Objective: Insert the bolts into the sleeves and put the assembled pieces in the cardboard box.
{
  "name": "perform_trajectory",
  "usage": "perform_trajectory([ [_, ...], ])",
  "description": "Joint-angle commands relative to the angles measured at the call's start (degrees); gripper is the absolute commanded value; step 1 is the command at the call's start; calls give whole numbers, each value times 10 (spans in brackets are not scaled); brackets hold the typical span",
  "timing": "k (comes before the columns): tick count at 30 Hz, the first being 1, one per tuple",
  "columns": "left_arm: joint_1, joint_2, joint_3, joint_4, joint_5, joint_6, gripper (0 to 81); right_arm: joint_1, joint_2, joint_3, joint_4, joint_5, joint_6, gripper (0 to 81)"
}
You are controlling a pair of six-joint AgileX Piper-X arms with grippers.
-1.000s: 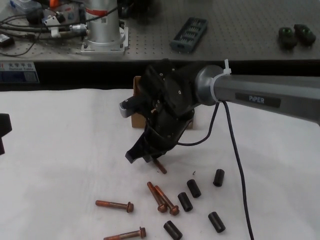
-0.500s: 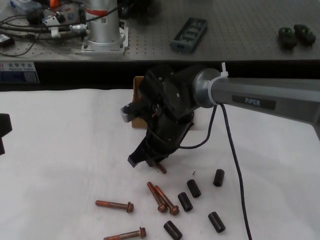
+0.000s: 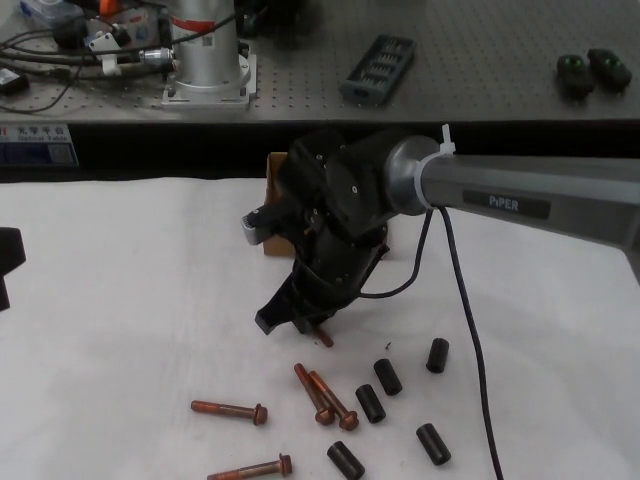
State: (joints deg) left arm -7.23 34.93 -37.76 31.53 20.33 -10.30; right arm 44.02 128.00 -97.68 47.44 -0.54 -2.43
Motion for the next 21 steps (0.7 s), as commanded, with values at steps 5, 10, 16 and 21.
perform_trajectory([
  [5,1,0,-7,-3,1,4,32,1,7,-14,21,13,3,36],
  [10,1,0,-7,-3,1,4,32,1,7,-22,20,13,3,24],
  [16,1,0,-7,-3,1,4,32,1,1,-41,16,-18,3,24],
  [21,1,0,-7,1,1,4,32,1,-21,-60,3,-38,3,24],
])
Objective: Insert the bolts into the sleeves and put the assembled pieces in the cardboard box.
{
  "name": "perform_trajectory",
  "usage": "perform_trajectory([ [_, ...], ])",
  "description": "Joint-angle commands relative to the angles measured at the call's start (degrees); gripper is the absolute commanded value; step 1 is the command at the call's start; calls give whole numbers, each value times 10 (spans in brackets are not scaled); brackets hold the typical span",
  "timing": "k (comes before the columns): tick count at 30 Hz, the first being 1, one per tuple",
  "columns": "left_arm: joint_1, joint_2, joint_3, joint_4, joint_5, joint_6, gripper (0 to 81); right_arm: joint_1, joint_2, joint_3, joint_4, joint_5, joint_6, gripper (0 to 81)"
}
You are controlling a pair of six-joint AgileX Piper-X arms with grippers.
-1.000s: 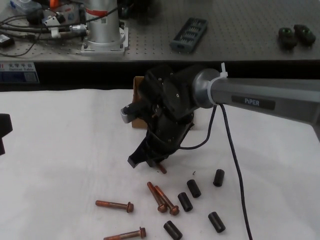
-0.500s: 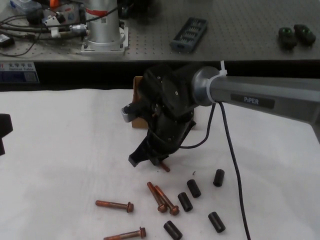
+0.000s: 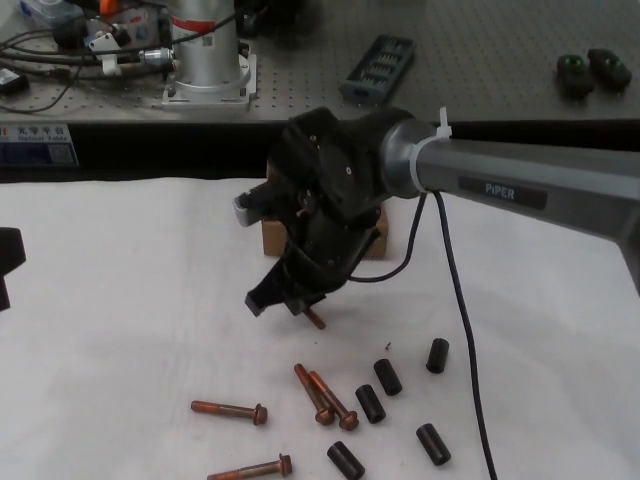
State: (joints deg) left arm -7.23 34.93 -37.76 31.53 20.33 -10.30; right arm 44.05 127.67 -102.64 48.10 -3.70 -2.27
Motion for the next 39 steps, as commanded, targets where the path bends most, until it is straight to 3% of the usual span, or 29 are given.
perform_trajectory([
  [1,1,0,-7,6,1,4,32,1,-26,-11,-8,-15,1,24],
  [20,1,0,-7,54,29,4,32,-18,-283,-11,-6,-38,-14,24],
  [32,1,0,-7,54,52,-9,32,-43,-373,-2,58,-38,-16,24],
  [39,-22,0,-7,40,57,-27,32,-44,-388,-2,87,-38,-41,24],
])
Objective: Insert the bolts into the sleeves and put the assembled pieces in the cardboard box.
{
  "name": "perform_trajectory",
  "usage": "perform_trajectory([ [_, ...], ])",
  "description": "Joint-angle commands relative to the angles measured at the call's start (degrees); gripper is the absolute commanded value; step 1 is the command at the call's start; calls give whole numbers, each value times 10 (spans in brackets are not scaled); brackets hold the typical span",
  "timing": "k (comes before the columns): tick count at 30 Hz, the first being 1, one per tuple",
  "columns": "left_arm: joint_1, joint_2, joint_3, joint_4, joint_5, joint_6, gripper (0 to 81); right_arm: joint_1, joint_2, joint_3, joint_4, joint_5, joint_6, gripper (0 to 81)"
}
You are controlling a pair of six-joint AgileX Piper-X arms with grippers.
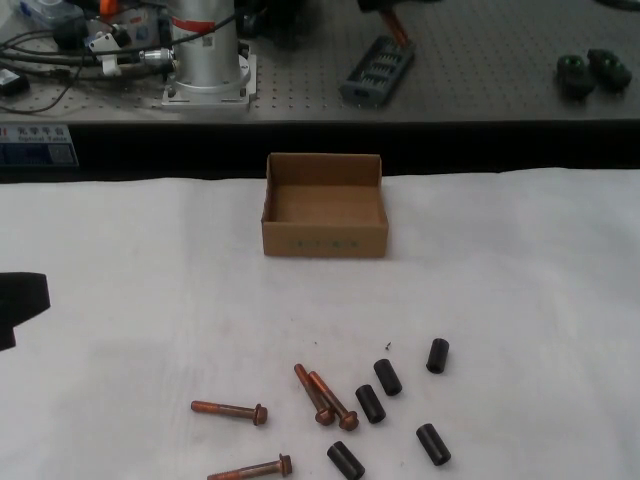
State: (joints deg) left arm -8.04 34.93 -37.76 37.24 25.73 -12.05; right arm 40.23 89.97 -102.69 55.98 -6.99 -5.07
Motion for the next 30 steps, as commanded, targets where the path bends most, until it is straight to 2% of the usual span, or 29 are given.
perform_trajectory([
  [1,-20,0,-7,-20,2,-10,32,-8,-13,-1,10,-5,-13,24],
  [9,-78,28,-7,-68,-35,-49,32,-31,-63,29,10,-17,-18,24],
  [13,-111,77,-7,-85,-36,-52,40,-44,-116,83,-2,-18,-10,24],
  [19,-158,142,-8,-138,-43,-106,113,-48,-188,181,-39,-13,17,24],
  [25,-202,200,-23,-150,-46,-139,114,-48,-237,290,-90,-13,51,24],
  [30,-251,239,-45,-150,-98,-191,114,-48,-254,335,-101,-13,71,24],
])
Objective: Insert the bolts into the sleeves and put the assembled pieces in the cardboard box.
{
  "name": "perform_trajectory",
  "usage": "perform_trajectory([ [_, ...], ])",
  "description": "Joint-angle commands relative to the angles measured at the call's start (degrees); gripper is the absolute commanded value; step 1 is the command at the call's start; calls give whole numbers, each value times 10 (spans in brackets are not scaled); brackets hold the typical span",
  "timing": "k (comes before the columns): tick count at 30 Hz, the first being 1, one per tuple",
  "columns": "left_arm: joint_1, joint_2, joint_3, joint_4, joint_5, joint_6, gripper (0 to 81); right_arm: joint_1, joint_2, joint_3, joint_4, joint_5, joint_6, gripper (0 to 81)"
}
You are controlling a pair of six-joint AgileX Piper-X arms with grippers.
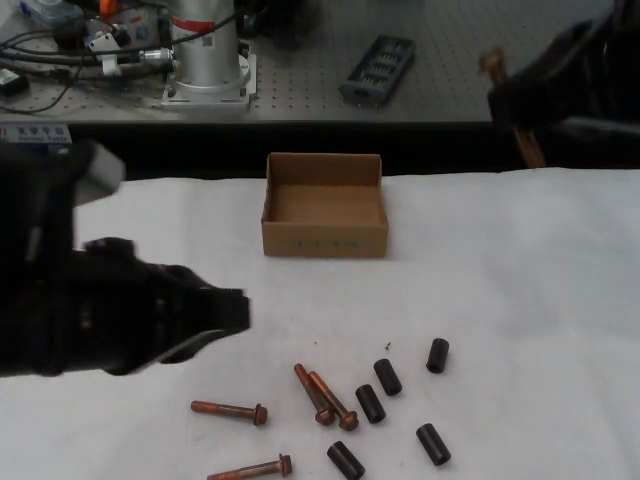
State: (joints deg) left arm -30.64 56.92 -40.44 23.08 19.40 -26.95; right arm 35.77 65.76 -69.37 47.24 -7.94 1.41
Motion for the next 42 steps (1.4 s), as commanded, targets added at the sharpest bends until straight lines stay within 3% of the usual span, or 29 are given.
perform_trajectory([
  [1,-34,27,-21,-8,-43,-61,114,-4,-14,7,-14,-3,9,24],
  [9,-79,95,-22,-9,-51,-186,114,-4,-22,14,-17,-3,14,24],
  [23,-136,222,-71,-19,-32,-255,114,-4,-22,14,-9,-3,14,24],
  [36,-140,287,-111,73,-42,-276,114,-4,-90,27,3,48,-25,24],
  [42,-140,315,-111,89,-36,-295,114,-4,-148,90,-36,43,5,24],
])
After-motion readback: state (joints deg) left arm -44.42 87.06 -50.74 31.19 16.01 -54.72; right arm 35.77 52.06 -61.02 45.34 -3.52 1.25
